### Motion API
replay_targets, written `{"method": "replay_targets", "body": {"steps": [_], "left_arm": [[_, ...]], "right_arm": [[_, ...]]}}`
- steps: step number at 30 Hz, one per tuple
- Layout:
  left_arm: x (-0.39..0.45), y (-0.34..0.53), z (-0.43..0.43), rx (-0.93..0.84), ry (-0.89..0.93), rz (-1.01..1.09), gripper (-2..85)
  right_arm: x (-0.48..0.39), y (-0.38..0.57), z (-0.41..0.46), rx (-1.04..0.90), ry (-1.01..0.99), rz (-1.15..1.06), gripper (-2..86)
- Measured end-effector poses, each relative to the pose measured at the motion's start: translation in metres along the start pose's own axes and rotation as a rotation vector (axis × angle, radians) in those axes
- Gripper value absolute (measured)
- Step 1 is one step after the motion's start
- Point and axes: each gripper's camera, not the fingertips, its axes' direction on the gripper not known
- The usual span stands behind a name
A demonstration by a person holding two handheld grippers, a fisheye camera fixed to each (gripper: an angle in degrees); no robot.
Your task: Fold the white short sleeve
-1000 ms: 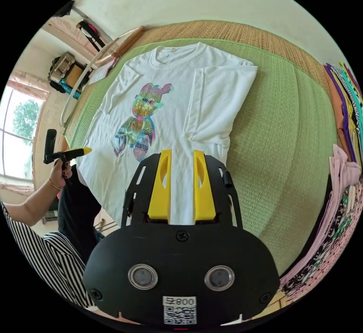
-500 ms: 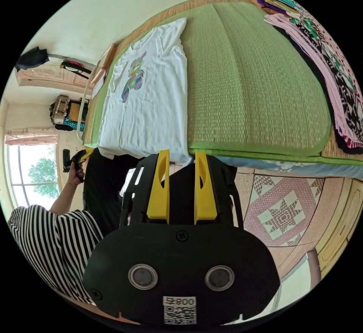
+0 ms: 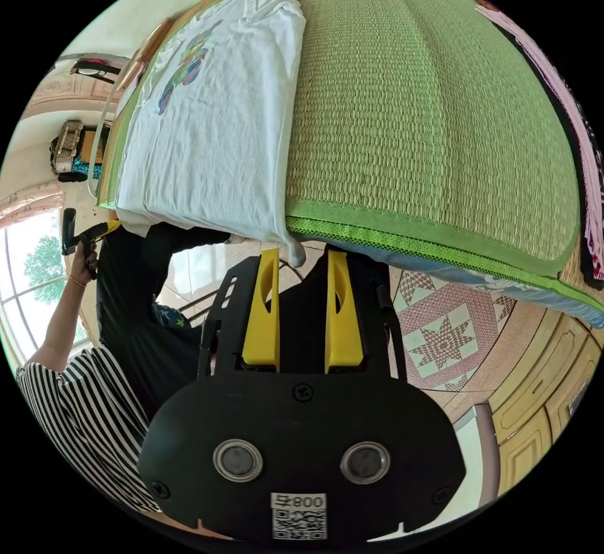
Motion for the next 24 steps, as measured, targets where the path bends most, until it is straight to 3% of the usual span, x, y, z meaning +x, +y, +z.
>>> {"method": "replay_targets", "body": {"steps": [12,24], "left_arm": [[0.007,-0.034,0.023,-0.206,-0.219,0.026,2.2],[-0.008,-0.053,0.030,-0.294,-0.288,-0.010,0.7]], "right_arm": [[0.013,-0.019,0.017,-0.063,0.020,-0.036,10.3],[0.027,-0.026,0.029,-0.100,-0.015,-0.027,8.7]]}}
